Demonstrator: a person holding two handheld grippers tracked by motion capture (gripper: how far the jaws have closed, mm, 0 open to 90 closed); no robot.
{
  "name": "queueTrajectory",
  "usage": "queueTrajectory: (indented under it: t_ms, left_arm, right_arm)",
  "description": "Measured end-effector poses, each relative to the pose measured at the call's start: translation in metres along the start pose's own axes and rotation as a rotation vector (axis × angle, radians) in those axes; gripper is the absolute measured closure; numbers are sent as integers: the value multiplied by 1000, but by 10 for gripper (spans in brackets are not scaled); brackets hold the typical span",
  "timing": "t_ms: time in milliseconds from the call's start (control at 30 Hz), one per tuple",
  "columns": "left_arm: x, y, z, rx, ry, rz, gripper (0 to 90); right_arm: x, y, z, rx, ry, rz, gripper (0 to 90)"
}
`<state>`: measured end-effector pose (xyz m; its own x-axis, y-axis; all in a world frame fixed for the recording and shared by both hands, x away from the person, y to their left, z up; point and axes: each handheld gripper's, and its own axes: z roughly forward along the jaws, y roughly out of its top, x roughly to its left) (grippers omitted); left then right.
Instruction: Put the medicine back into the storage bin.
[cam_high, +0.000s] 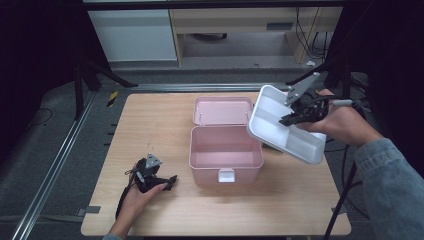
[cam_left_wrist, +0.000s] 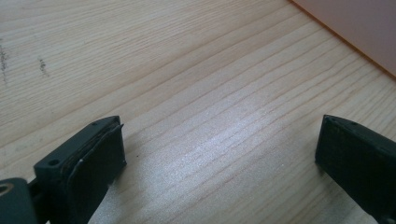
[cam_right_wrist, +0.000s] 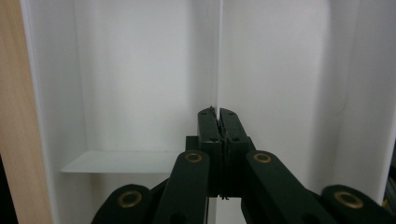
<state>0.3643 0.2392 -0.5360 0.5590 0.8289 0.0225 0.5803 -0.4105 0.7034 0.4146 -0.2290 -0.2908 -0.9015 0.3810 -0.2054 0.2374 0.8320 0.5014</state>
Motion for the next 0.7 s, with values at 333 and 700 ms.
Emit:
queueTrajectory:
  t_ms: [333, 700]
  left_arm:
    - [0, 0, 0, 1, 0, 0, 7]
    - [0, 0, 0, 1, 0, -1, 7]
  right_arm:
    - [7, -56, 8, 25, 18, 76, 900]
    - [20, -96, 30, 64, 54, 120, 900]
